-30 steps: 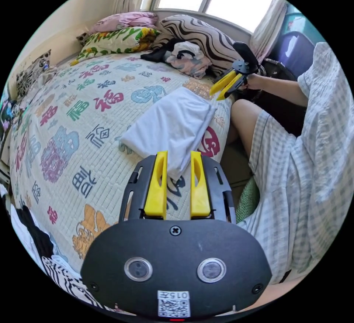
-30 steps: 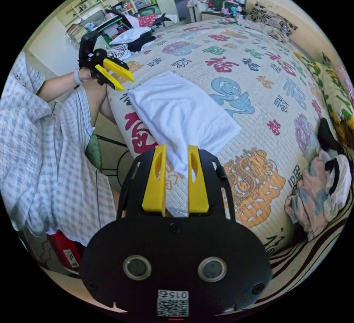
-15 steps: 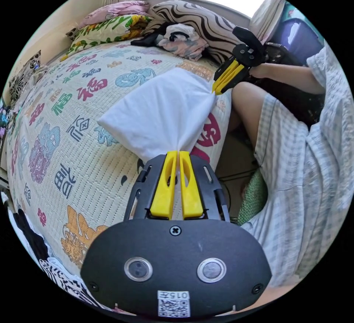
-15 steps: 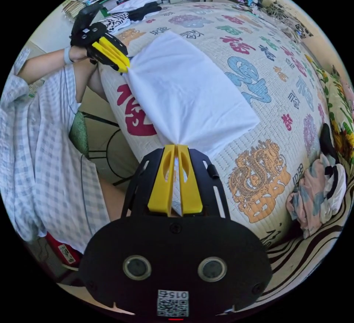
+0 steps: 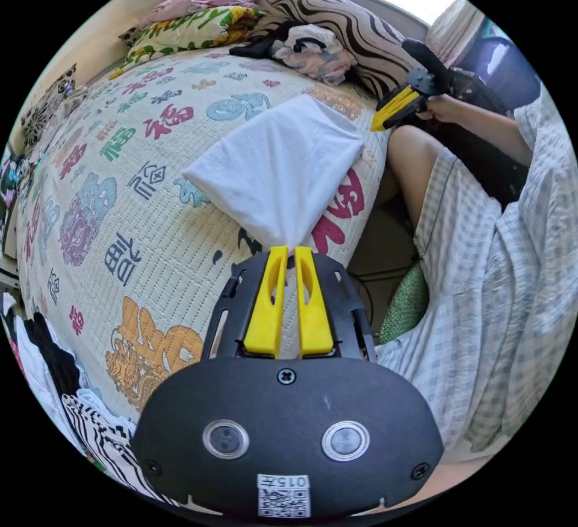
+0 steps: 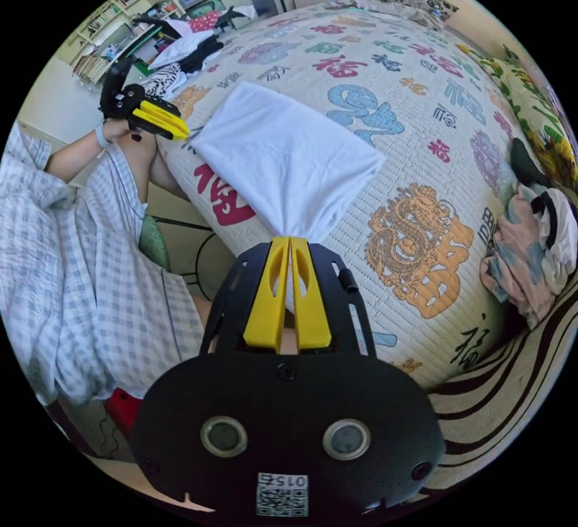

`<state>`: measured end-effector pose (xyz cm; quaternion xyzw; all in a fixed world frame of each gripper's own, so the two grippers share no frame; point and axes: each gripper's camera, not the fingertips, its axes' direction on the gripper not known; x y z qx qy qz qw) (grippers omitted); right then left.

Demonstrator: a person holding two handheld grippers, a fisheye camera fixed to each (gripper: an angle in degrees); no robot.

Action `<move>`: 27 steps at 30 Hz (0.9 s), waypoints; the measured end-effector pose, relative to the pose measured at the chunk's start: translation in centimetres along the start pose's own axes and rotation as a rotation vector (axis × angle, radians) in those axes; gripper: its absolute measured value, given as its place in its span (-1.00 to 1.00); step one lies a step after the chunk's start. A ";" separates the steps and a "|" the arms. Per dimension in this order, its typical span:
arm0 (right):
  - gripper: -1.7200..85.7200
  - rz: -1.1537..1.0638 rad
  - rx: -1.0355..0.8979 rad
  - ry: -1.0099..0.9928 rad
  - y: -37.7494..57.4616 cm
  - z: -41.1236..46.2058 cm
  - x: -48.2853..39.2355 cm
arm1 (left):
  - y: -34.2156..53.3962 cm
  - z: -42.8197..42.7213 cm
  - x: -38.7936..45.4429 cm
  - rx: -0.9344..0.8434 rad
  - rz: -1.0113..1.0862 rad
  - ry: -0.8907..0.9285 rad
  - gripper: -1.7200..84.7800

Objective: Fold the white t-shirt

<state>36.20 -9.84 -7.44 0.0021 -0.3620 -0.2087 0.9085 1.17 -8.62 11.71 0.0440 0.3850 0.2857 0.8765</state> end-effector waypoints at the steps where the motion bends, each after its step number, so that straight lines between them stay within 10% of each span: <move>1: -0.97 -0.006 0.058 -0.038 -0.3 -0.4 0.3 | -0.5 -0.8 -0.2 0.063 -0.021 0.007 -0.94; 17: -0.98 0.260 0.079 -0.286 3.9 2.0 12.5 | 0.0 1.0 -7.0 -0.009 -0.279 0.151 -0.97; 27: -0.97 0.274 0.278 -0.364 -3.4 3.3 15.8 | -6.4 -1.8 -10.4 0.260 -0.397 0.165 -0.97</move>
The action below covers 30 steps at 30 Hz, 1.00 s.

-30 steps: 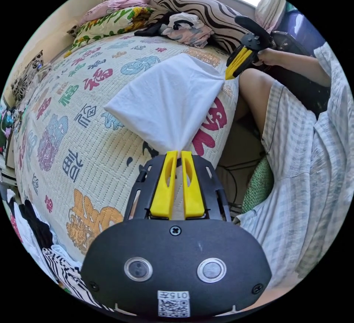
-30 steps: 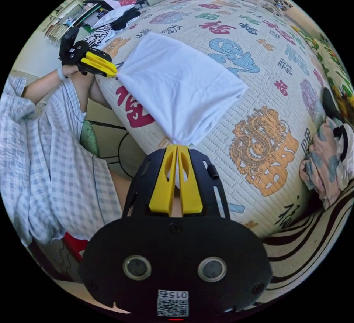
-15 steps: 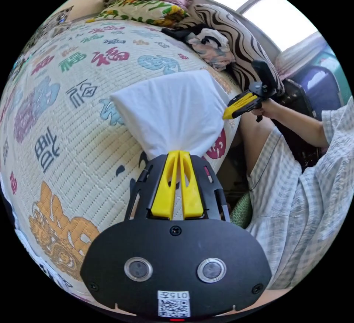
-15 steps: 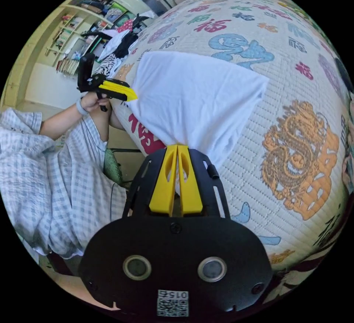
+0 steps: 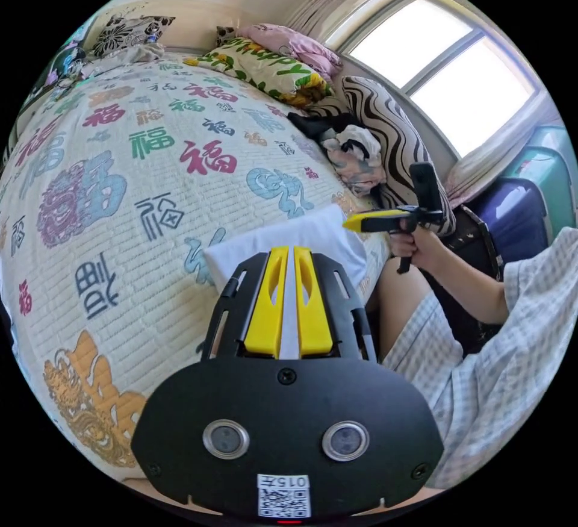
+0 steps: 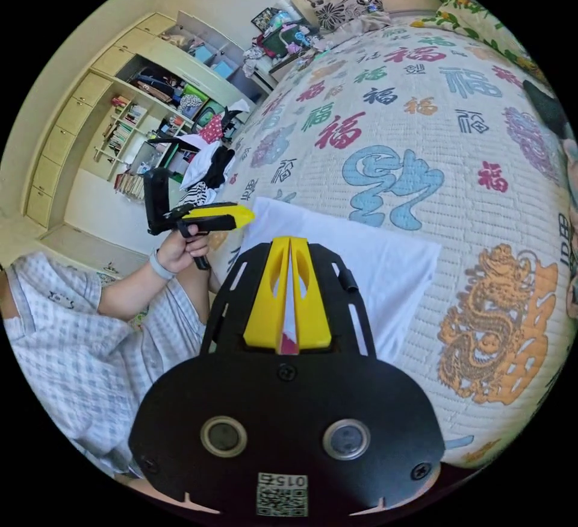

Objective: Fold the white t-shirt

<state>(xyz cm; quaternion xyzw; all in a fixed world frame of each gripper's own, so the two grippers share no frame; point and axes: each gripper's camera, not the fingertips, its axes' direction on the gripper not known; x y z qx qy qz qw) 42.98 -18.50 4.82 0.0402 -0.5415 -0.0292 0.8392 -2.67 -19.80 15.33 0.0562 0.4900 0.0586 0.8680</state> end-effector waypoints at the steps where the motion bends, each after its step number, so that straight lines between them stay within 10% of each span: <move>1: -0.98 0.019 -0.047 0.059 -0.9 1.4 0.7 | -0.5 0.7 -0.6 -0.014 -0.024 -0.016 -0.97; 14: -0.98 0.250 -0.025 0.146 1.4 -2.6 12.6 | 1.2 -7.1 -6.1 -0.054 -0.128 -0.176 -0.98; 30: -0.95 0.279 -0.074 -0.021 1.9 0.4 19.8 | 3.0 -19.7 -9.5 -0.126 -0.198 0.037 -0.93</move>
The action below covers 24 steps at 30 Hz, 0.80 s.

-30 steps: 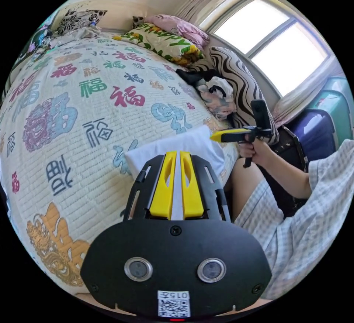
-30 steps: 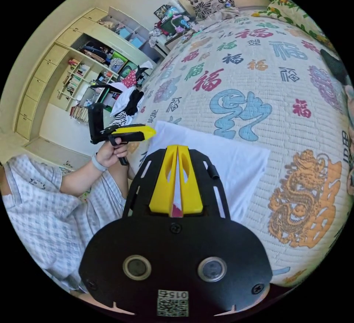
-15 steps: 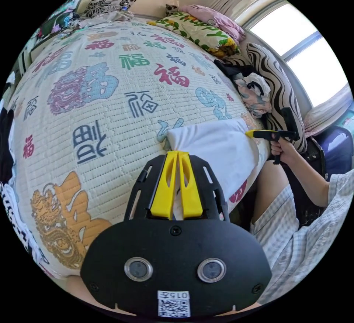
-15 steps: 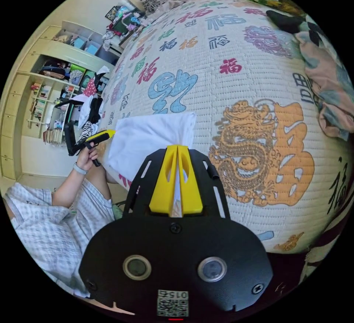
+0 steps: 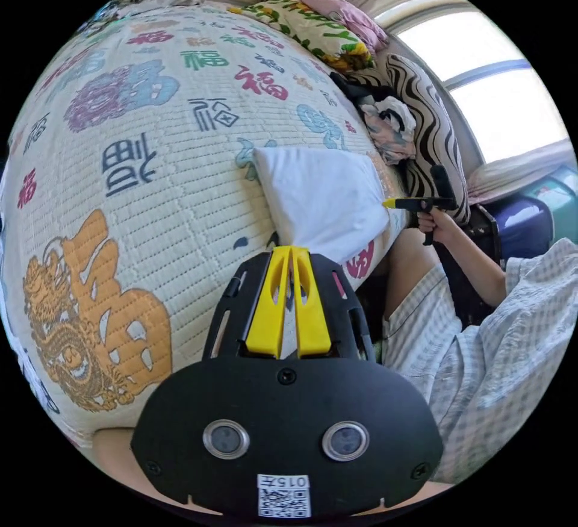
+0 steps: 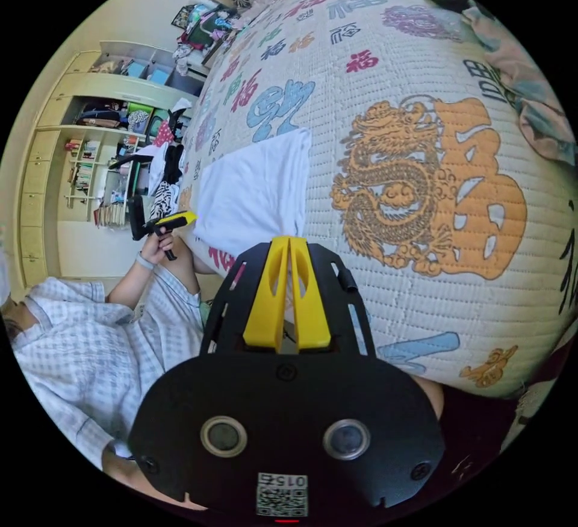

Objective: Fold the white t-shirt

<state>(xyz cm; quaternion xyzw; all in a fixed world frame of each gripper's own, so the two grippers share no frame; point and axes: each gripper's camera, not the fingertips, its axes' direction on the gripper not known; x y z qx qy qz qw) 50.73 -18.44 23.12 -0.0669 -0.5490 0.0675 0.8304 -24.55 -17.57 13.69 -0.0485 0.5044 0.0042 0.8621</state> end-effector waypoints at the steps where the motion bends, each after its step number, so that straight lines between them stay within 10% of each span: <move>1: -0.91 0.013 0.045 -0.065 -0.2 -0.5 1.1 | -0.1 -1.7 -1.3 0.027 -0.032 0.060 -0.85; 8: -0.66 0.027 -0.008 -0.303 -5.2 4.4 5.1 | -2.9 -6.2 -5.8 0.022 -0.109 0.312 -0.64; 24: -0.85 -0.075 -0.125 -0.468 -14.6 20.3 1.9 | -6.7 -15.6 -4.3 -0.079 -0.106 0.517 -0.81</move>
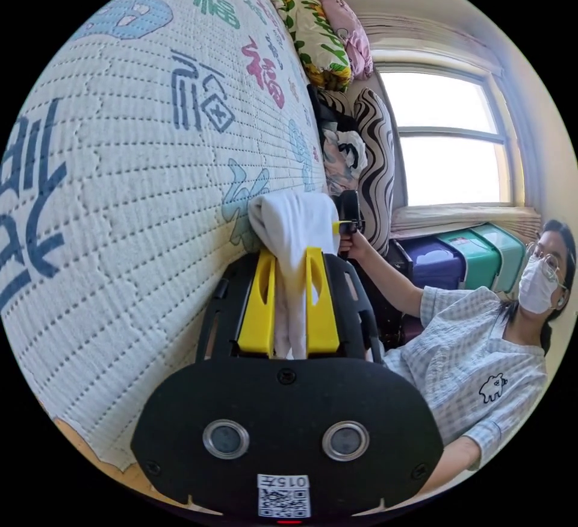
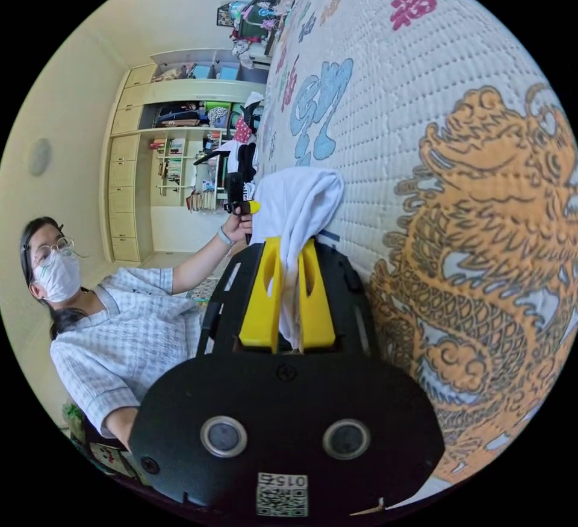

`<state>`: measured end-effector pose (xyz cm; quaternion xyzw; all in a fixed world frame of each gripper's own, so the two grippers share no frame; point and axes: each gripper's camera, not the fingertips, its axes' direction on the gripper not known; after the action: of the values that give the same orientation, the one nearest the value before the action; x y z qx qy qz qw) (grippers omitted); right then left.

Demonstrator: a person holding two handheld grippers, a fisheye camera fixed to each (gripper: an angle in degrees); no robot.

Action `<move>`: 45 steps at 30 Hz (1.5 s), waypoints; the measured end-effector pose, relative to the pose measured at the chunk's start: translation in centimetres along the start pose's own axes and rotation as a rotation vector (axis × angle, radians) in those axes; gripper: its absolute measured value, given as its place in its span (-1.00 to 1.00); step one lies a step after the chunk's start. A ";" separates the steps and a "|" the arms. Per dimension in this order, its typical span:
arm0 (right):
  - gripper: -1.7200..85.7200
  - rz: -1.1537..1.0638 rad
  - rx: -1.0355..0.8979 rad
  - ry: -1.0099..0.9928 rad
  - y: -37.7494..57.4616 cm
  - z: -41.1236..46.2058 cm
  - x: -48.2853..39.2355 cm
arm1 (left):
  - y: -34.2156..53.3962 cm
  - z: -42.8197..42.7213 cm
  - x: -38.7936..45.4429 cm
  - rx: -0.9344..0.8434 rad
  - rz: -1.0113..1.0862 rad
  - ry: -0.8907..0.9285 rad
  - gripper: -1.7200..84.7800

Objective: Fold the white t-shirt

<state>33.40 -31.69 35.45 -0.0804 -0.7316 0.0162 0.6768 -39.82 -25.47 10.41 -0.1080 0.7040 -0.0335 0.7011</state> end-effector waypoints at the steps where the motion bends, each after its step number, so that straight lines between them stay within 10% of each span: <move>1: -0.87 -0.006 0.012 0.019 -0.4 0.9 -0.4 | 0.4 -1.2 0.8 0.008 -0.010 0.012 -0.83; 12: -0.91 -0.194 -0.080 0.004 -10.6 19.6 -10.9 | 12.5 -23.8 14.1 0.266 0.080 -0.035 -0.87; 25: -0.91 -0.311 -0.453 -0.061 -28.9 66.3 -24.6 | 34.7 -58.3 20.9 0.662 -0.236 -0.348 -0.87; 45: -0.77 -0.331 -0.339 0.679 -39.4 87.6 -34.2 | 40.1 -54.6 32.6 0.836 -0.131 -0.683 -0.82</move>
<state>-54.89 -67.92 -0.40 -0.0726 -0.4623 -0.2412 0.8502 -98.09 1.39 -28.73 0.1316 0.3548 -0.3170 0.8697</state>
